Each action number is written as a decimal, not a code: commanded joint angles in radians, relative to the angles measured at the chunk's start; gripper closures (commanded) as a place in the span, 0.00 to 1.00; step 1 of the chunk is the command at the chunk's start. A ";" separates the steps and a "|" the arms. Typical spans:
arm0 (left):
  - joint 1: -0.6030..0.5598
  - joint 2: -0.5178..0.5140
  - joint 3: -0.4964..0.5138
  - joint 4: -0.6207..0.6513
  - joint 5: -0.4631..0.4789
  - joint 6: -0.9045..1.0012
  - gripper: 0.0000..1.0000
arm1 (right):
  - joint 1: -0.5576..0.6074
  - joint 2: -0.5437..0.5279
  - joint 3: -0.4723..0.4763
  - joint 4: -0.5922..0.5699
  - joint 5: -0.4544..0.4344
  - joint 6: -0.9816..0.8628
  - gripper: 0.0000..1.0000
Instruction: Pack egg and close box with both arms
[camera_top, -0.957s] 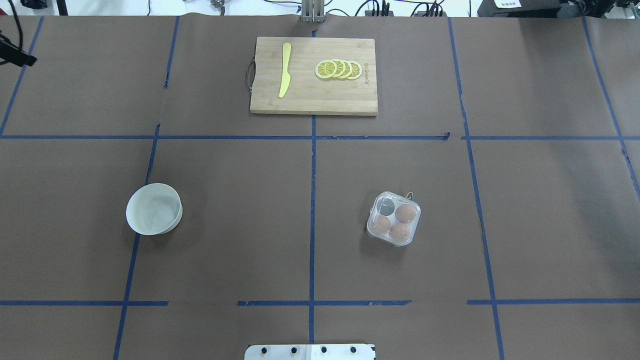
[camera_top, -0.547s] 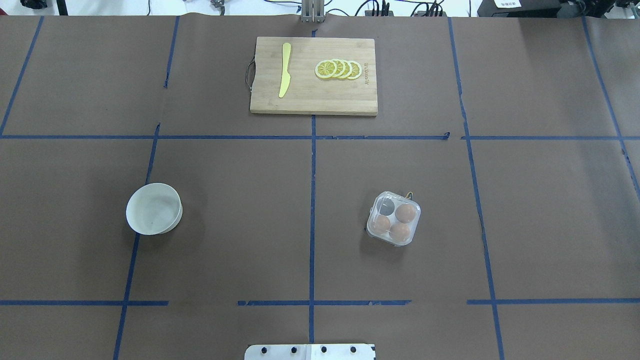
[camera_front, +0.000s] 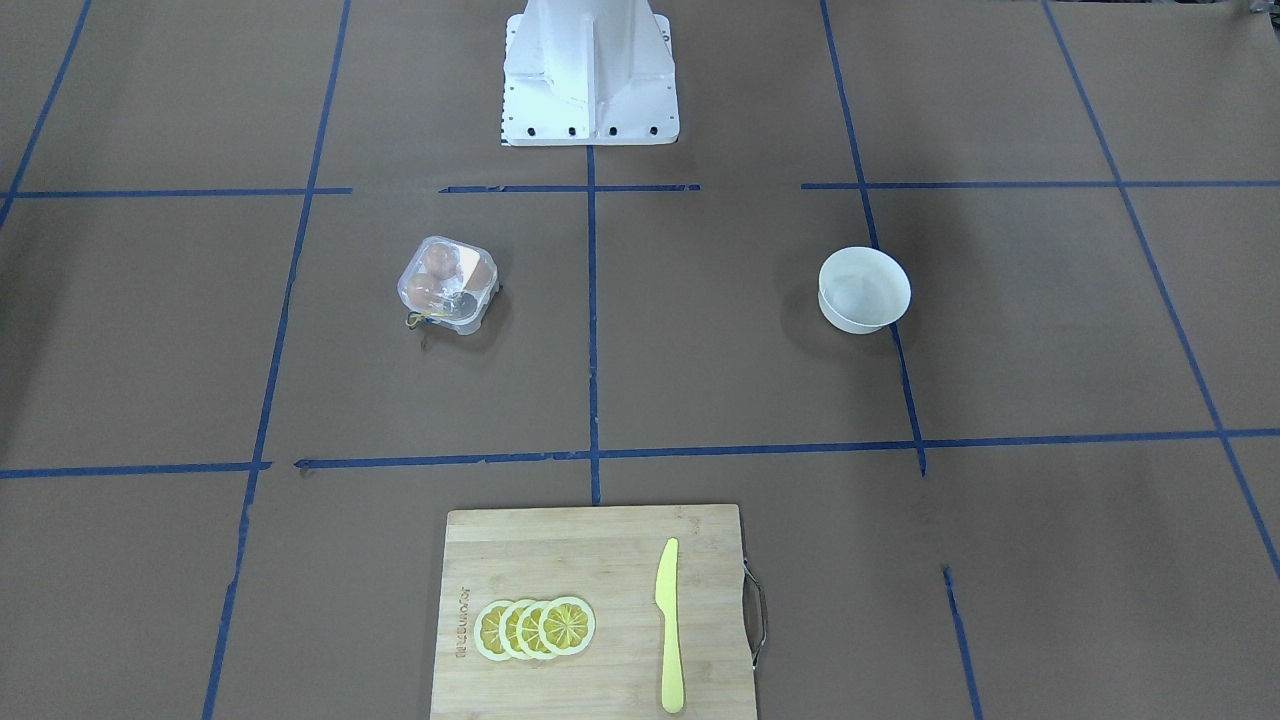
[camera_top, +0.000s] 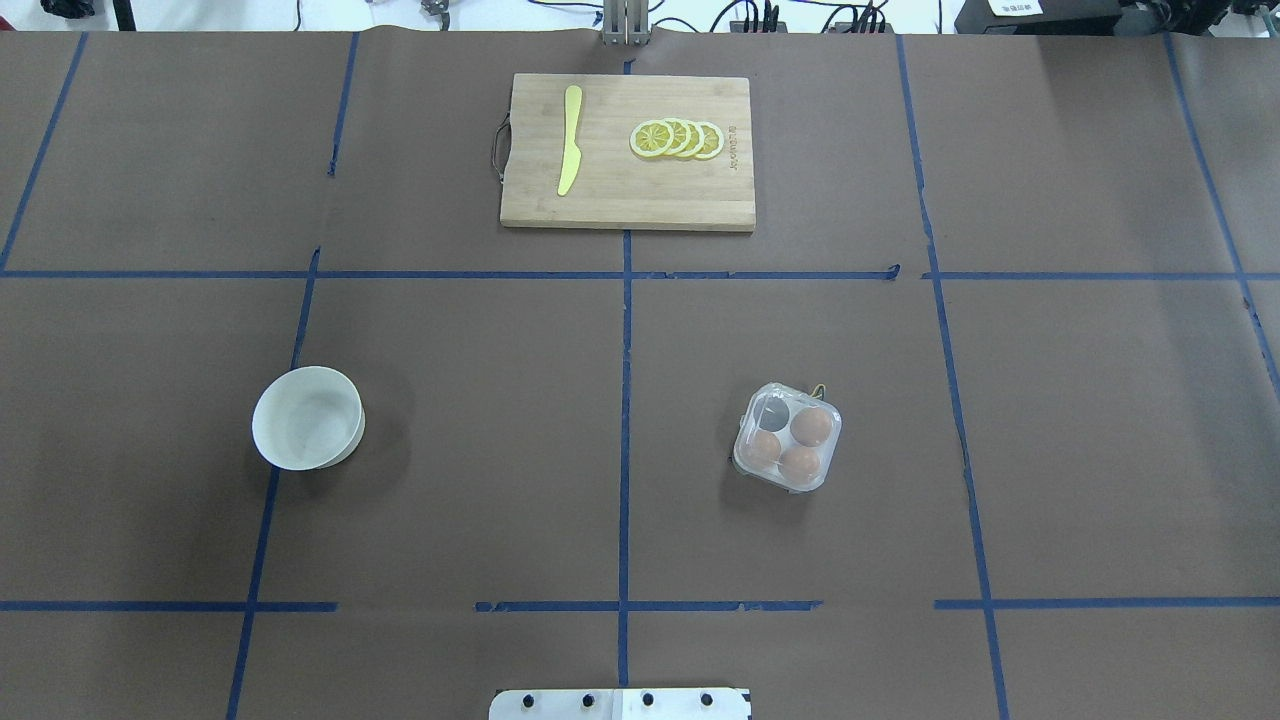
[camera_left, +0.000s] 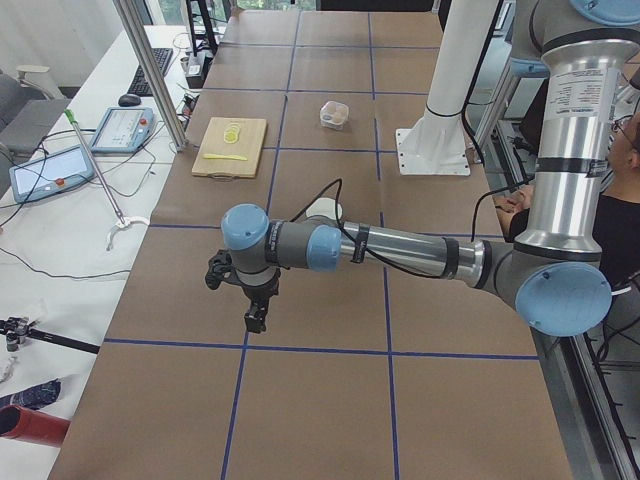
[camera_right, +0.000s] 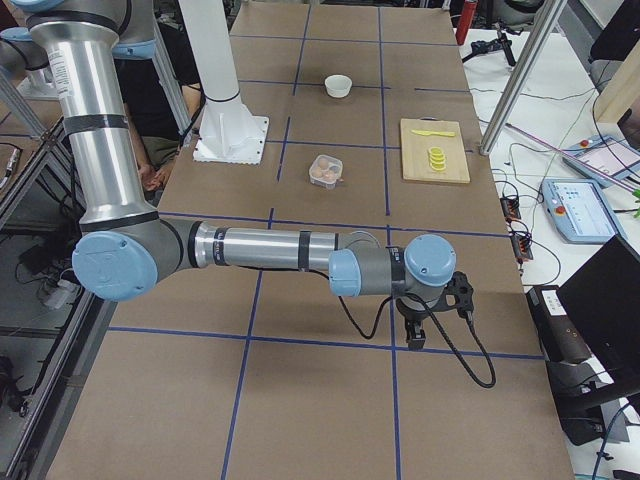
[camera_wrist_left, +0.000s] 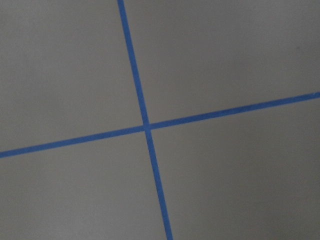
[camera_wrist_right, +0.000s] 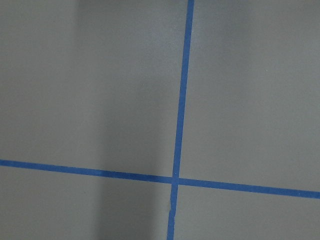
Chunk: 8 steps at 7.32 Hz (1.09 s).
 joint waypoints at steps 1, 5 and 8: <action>0.006 -0.049 0.019 0.042 0.007 0.003 0.00 | -0.001 0.003 0.007 0.001 0.004 0.009 0.00; 0.008 -0.010 -0.004 0.074 -0.016 -0.001 0.00 | -0.004 0.027 -0.003 0.001 -0.002 0.017 0.00; 0.005 0.089 -0.016 0.011 -0.070 0.003 0.00 | -0.013 0.046 -0.003 0.001 0.001 0.015 0.00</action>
